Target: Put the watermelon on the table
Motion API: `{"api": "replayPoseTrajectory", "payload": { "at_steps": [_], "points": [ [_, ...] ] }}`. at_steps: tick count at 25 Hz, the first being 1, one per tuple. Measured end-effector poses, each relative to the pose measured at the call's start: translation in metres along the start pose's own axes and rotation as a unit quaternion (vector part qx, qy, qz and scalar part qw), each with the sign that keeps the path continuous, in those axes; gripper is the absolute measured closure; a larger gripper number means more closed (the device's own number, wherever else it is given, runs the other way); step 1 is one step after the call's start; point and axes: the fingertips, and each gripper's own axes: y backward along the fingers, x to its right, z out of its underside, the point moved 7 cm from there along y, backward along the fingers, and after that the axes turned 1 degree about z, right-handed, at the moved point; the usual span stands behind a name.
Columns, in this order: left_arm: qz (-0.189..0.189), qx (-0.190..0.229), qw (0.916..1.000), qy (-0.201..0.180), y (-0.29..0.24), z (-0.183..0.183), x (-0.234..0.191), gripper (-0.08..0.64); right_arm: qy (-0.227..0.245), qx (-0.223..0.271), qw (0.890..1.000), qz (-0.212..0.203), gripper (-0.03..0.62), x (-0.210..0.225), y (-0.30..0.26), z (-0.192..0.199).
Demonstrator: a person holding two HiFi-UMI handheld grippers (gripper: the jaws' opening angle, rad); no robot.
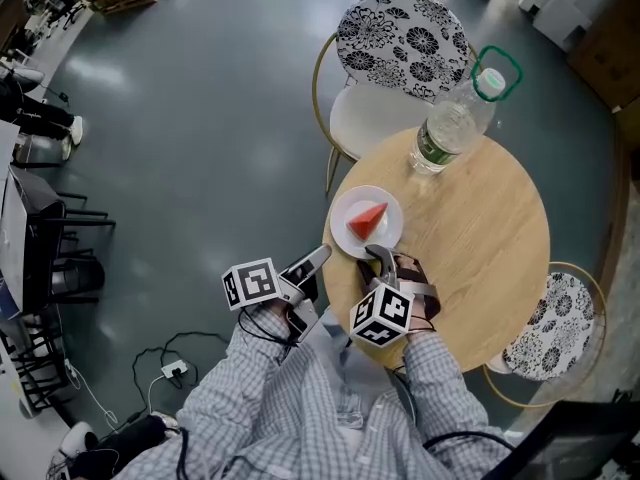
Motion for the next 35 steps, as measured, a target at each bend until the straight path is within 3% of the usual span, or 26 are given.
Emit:
{"api": "replayPoseTrajectory", "payload": {
  "at_steps": [2, 4, 6, 7, 9, 10, 12, 14, 19, 23, 30, 35],
  "points": [
    [0.001, 0.006, 0.9999, -0.012, 0.001, -0.001, 0.004, 0.402, -0.06, 0.031, 0.998, 0.009, 0.48, 0.007, 0.009, 0.0],
    [0.003, 0.014, 0.9996, -0.025, 0.003, -0.001, 0.008, 0.429, -0.173, 0.081, 0.982, 0.013, 0.482, 0.017, 0.024, 0.004],
    [0.002, 0.021, 0.999, -0.04, 0.005, 0.001, 0.013, 0.511, -0.309, 0.134, 0.942, 0.013, 0.496, 0.027, 0.042, 0.015],
    [0.004, 0.023, 0.9986, -0.047, 0.005, 0.003, 0.016, 0.539, -0.371, 0.155, 0.915, 0.014, 0.549, 0.031, 0.051, 0.023],
    [0.019, 0.022, 0.9978, -0.06, 0.005, 0.007, 0.025, 0.552, -0.465, 0.188, 0.865, 0.014, 0.581, 0.033, 0.067, 0.037],
    [0.033, 0.02, 0.9971, -0.065, 0.005, 0.01, 0.032, 0.552, -0.492, 0.201, 0.847, 0.012, 0.584, 0.032, 0.075, 0.043],
    [0.059, 0.011, 0.9951, -0.079, 0.006, 0.018, 0.045, 0.552, -0.521, 0.22, 0.825, 0.004, 0.584, 0.026, 0.09, 0.051],
    [0.078, -0.003, 0.9919, -0.1, 0.007, 0.027, 0.059, 0.552, -0.536, 0.236, 0.811, -0.008, 0.584, 0.019, 0.105, 0.057],
    [0.112, -0.034, 0.982, -0.149, 0.016, 0.056, 0.088, 0.554, -0.556, 0.264, 0.788, 0.006, 0.584, 0.002, 0.143, 0.073],
    [0.136, -0.029, 0.9768, -0.163, 0.026, 0.074, 0.104, 0.554, -0.564, 0.286, 0.774, 0.034, 0.584, -0.011, 0.175, 0.089],
    [0.149, -0.048, 0.961, -0.228, 0.052, 0.119, 0.129, 0.554, -0.555, 0.302, 0.771, 0.075, 0.584, -0.046, 0.23, 0.116],
    [0.174, -0.045, 0.958, -0.224, 0.069, 0.154, 0.138, 0.554, -0.548, 0.32, 0.768, 0.084, 0.584, -0.07, 0.258, 0.125]
  ]
}}
